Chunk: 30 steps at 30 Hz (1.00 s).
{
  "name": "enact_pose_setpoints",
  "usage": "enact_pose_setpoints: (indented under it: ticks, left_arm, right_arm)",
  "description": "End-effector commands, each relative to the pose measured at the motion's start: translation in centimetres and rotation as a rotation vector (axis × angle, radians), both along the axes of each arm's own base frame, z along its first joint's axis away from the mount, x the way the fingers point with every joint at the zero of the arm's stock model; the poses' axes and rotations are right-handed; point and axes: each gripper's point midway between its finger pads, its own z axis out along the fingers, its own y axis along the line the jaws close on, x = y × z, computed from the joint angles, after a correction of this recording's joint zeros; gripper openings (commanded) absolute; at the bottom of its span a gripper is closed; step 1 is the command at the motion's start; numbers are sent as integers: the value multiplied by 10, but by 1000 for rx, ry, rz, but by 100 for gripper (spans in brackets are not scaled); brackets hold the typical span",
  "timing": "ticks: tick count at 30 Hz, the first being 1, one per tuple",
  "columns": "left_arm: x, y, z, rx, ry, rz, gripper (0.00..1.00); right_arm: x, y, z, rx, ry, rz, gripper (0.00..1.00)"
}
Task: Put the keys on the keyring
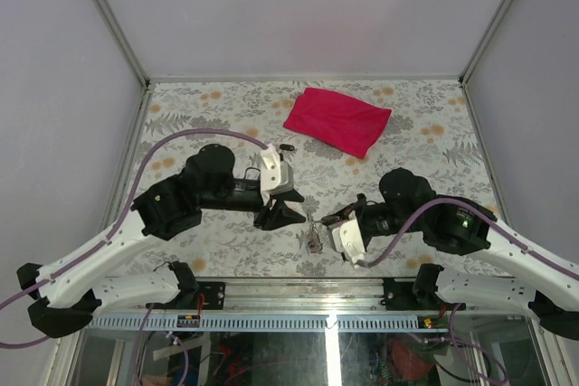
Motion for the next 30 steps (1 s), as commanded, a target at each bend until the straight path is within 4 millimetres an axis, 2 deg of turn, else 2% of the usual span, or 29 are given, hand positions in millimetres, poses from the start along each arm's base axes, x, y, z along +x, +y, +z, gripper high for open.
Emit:
enact_pose_setpoints:
  ticks: [1,7,11,16,21,25,30]
  left_arm:
    - [24,9,25,-99,-58,178,44]
    - [46,23,36,-170,-85,355,49]
    - [57,32,42,-205,-106,440,50]
    - [65,50,58,-286,-145,538,54]
    - [63,61,66,-291,-183,556,56]
    - [66,71,74,-292,-230,587,59]
    - [73,65,78,-238,-283,570,64]
  right_arm:
    - [8,1,24,56,182,-193,0]
    - [14,3,19,-20,449,-413,0]
    - [15,14,10,-68,629,-542,0]
    - [23,29,3,-3,747,-639,0]
    - [42,25,15,76,941,-716,0]
    - [44,25,33,121,1114,-742,0]
    - [51,20,49,176,1179,-796,0]
